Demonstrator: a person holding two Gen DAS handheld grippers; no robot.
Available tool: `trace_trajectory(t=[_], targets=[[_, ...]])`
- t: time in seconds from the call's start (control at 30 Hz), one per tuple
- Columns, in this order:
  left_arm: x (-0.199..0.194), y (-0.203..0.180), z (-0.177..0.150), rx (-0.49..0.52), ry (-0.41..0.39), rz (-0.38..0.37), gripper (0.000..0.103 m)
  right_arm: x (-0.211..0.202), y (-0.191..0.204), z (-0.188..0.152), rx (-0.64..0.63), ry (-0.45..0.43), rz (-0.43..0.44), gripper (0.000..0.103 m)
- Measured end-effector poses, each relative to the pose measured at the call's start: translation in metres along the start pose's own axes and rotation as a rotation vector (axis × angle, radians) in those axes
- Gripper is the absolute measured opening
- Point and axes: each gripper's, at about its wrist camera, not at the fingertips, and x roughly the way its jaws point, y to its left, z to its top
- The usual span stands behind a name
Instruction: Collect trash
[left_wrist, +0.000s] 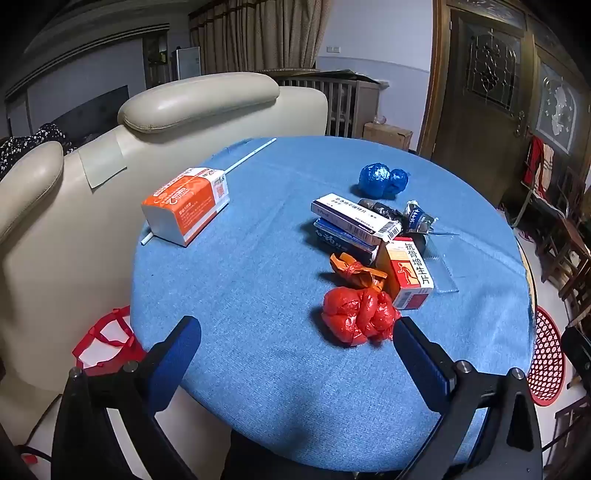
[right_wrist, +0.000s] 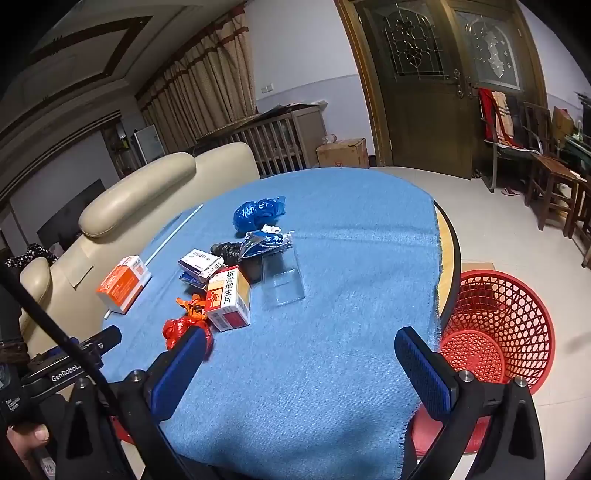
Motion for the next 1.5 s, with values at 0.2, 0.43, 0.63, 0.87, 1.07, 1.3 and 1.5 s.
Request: trace_trajectory(t=[0.2, 0.43, 0.63, 0.87, 1.07, 1.3, 1.5], targets=[[-0.0002, -0.0001, 0.0001, 0.000, 0.002, -0.005, 0.103, 0.0005, 0.0000, -0.0004, -0.002, 0.001, -0.001, 0.103], [-0.0002, -0.0005, -0.0004, 0.000, 0.005, -0.007, 0.103, -0.0007, 0.0007, -0.0010, -0.001, 0.003, 0.000, 0.103], [-0.0009, -0.0015, -0.0004, 0.002, 0.006, -0.012, 0.103, -0.0018, 0.0011, -0.0017, 0.000, -0.002, -0.001, 0.103], [-0.0016, -0.0032, -0.0012, 0.005, 0.005, -0.015, 0.103, -0.0031, 0.0025, -0.0041, -0.007, -0.009, -0.001, 0.103], [0.0017, -0.0023, -0.0039, 0.000, 0.016, -0.013, 0.103, -0.0026, 0.0019, -0.0048, -0.004, -0.007, 0.000, 0.103], [0.0011, -0.0029, -0.0057, 0.005, 0.016, -0.016, 0.103, -0.0010, -0.0009, -0.0063, 0.009, 0.008, 0.000, 0.103], [0.0012, -0.0035, -0.0059, 0.006, 0.016, -0.014, 0.103, -0.0010, 0.0007, -0.0066, 0.011, 0.016, 0.005, 0.103]])
